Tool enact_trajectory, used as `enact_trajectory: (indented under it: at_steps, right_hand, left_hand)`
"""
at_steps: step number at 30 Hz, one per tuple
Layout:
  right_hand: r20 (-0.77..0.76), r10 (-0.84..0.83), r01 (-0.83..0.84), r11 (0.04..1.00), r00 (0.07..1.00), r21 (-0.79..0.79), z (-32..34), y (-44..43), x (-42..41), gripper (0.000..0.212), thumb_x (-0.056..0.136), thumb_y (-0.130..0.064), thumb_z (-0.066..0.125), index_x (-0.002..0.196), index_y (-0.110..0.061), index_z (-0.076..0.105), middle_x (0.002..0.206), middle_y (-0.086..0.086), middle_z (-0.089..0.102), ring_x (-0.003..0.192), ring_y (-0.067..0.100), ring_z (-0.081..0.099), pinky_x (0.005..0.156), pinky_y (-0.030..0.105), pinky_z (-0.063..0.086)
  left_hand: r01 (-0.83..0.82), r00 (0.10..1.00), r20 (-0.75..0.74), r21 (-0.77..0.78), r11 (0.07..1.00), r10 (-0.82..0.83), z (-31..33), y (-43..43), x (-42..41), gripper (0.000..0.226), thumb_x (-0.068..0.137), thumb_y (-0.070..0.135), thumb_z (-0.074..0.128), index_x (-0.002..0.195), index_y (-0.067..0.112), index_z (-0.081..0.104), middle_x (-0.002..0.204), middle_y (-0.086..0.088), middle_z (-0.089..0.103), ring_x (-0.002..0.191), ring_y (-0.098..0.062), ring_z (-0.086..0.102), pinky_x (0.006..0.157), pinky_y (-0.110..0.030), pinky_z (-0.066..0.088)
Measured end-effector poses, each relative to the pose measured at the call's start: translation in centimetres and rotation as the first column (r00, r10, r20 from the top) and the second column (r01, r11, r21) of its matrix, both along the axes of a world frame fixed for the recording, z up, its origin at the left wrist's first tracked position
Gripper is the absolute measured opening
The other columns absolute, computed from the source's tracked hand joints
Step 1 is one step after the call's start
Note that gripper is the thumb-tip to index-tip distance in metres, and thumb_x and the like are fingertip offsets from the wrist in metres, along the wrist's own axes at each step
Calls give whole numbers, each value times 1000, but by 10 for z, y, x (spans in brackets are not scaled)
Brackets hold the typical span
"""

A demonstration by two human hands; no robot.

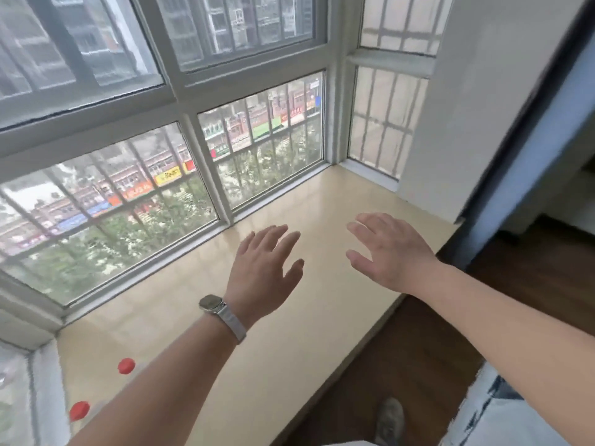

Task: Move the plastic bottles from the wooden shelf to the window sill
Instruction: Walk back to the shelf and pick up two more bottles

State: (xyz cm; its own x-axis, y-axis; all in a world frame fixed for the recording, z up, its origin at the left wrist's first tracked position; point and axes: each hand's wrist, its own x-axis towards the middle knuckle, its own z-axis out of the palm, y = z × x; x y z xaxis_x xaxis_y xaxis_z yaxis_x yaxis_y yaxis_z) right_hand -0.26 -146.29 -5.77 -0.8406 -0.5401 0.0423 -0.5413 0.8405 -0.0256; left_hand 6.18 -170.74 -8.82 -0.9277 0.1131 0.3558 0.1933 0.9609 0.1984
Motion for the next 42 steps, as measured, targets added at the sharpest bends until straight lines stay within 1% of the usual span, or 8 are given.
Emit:
enact_trajectory:
  at_steps: [4,9,13,17,20,23,35,42]
  right_hand:
    - [7,-62,62,998,998,-13,4,59,-36,85,81,-63,3,148,-23,34,157,4,31,142,24,26,110,40,25]
    - [8,-146,147,988,989,-53,3,139,-88,85,81,-63,4,148,-21,34,157,6,31,142,27,26,112,42,23]
    - [-14,-212,209,972,977,-110,1,205,-118,81,84,-61,12,143,-15,43,151,11,40,137,32,34,107,45,30]
    - [-26,-305,300,946,952,-123,2,271,-134,61,96,-52,36,143,-15,42,151,9,40,136,30,35,107,46,32]
    - [-67,-366,354,924,928,-143,5,315,-138,59,90,-52,36,129,-12,55,133,12,56,120,35,51,93,49,46]
    - [-73,-455,439,882,887,-169,6,357,-137,55,87,-51,42,121,-12,61,124,12,62,112,36,58,85,48,52]
    - [-63,-713,697,698,699,-167,9,464,-134,61,90,-53,33,131,-15,58,136,9,56,124,32,51,96,47,45]
    - [-68,-807,801,591,587,-98,3,505,-182,61,93,-54,29,136,-18,53,141,5,52,129,30,47,101,48,42]
  left_hand:
    - [69,998,13,-39,997,-69,7,58,-53,52,91,48,46,133,20,60,138,-6,61,129,-32,53,110,-52,37]
    - [153,988,27,-94,984,-151,18,132,-126,53,92,50,45,133,20,61,137,-7,62,129,-33,54,107,-53,39]
    - [236,972,48,-124,964,-232,23,197,-178,55,93,52,43,134,19,60,139,-9,61,131,-34,53,110,-55,39]
    - [325,946,65,-143,935,-319,26,263,-221,58,93,54,41,136,19,59,142,-9,58,134,-35,49,112,-55,35]
    - [398,917,54,-156,904,-394,28,311,-244,57,93,52,42,135,18,60,141,-11,59,133,-36,51,111,-55,35]
    - [469,883,55,-157,869,-466,31,357,-263,58,93,53,42,137,19,59,143,-10,58,134,-35,50,112,-53,32]
    - [709,692,3,-189,680,-721,32,497,-340,53,93,49,45,131,18,63,136,-10,62,126,-35,56,107,-50,36]
    - [801,581,19,-188,568,-814,17,564,-421,54,96,52,41,136,19,59,141,-9,59,132,-34,52,110,-56,38]
